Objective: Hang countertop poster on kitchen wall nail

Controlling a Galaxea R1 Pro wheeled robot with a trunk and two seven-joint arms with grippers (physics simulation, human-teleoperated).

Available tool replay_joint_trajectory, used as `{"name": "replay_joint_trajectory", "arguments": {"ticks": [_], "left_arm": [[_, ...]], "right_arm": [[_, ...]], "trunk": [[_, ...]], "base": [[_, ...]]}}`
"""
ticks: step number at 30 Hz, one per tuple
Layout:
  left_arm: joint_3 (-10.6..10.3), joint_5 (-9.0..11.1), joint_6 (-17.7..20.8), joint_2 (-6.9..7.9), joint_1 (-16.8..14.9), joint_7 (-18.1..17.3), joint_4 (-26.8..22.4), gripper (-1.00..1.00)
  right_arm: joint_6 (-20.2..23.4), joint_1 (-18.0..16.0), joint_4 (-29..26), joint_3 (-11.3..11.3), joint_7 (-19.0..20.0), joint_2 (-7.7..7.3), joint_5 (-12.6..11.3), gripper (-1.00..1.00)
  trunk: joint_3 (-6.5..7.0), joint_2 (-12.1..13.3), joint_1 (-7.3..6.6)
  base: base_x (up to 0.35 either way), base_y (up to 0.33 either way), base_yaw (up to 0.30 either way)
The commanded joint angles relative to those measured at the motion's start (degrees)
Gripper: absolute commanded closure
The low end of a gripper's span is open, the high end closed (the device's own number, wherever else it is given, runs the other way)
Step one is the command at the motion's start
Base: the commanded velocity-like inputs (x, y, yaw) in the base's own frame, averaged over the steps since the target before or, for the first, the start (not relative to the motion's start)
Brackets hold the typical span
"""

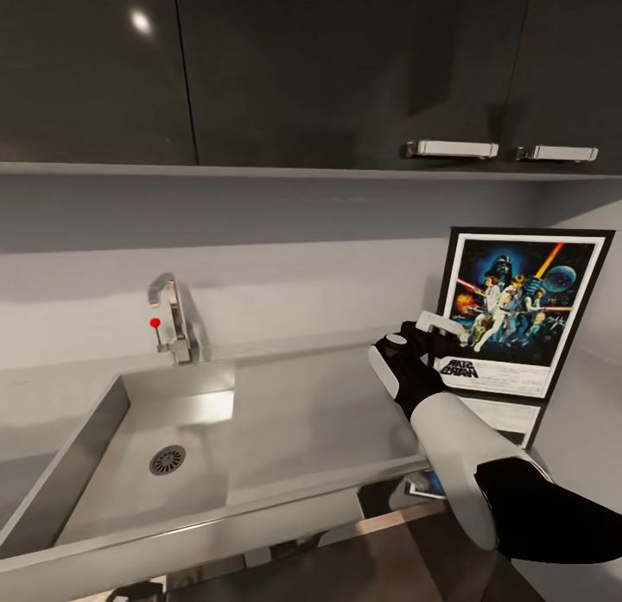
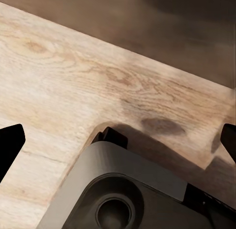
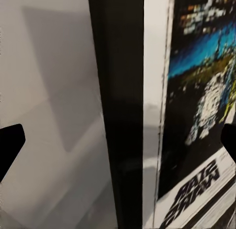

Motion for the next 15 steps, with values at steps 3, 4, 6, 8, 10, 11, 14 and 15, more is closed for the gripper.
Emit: {"name": "replay_joint_trajectory", "arguments": {"ticks": [3, 4, 6, 8, 10, 11, 14, 15], "left_arm": [[0.42, -0.02, -0.03, -0.03, -0.01, -0.45, -0.04, -1.00], [0.42, -0.02, -0.03, -0.03, -0.01, -0.45, -0.04, -1.00], [0.42, -0.02, -0.02, -0.03, -0.01, -0.45, -0.04, -1.00], [0.42, -0.02, -0.02, -0.03, -0.01, -0.45, -0.04, -1.00], [0.42, -0.02, -0.02, -0.03, -0.01, -0.45, -0.04, -1.00], [0.42, -0.02, -0.02, -0.03, -0.01, -0.45, -0.04, -1.00], [0.42, -0.02, -0.02, -0.03, -0.01, -0.45, -0.04, -1.00], [0.42, -0.02, -0.02, -0.03, -0.01, -0.45, -0.04, -1.00]], "right_arm": [[0.33, -0.04, -0.05, 0.44, -0.39, -0.06, -0.47, -1.00], [0.33, -0.04, -0.05, 0.44, -0.39, -0.06, -0.47, -1.00], [0.33, -0.04, -0.05, 0.44, -0.39, -0.06, -0.47, -1.00], [0.33, -0.04, -0.05, 0.44, -0.39, -0.06, -0.47, -1.00], [0.33, -0.04, -0.05, 0.44, -0.39, -0.06, -0.47, -1.00], [0.33, -0.04, -0.05, 0.44, -0.39, -0.06, -0.47, -1.00], [0.33, -0.04, -0.06, 0.44, -0.39, -0.06, -0.47, -1.00], [0.33, -0.04, -0.06, 0.44, -0.39, -0.06, -0.47, -1.00]], "trunk": [[-0.05, -0.03, 0.01], [-0.05, -0.03, 0.01], [-0.05, -0.03, 0.01], [-0.05, -0.03, 0.01], [-0.05, -0.03, 0.01], [-0.05, -0.03, 0.01], [-0.05, -0.03, 0.01], [-0.05, -0.03, 0.01]], "base": [[0.103, 0.000, 0.000], [0.054, 0.000, 0.000], [0.039, 0.000, 0.000], [0.023, 0.000, 0.000], [0.014, 0.000, 0.000], [0.009, 0.000, 0.000], [0.005, 0.000, 0.000], [0.002, 0.000, -0.006]]}}
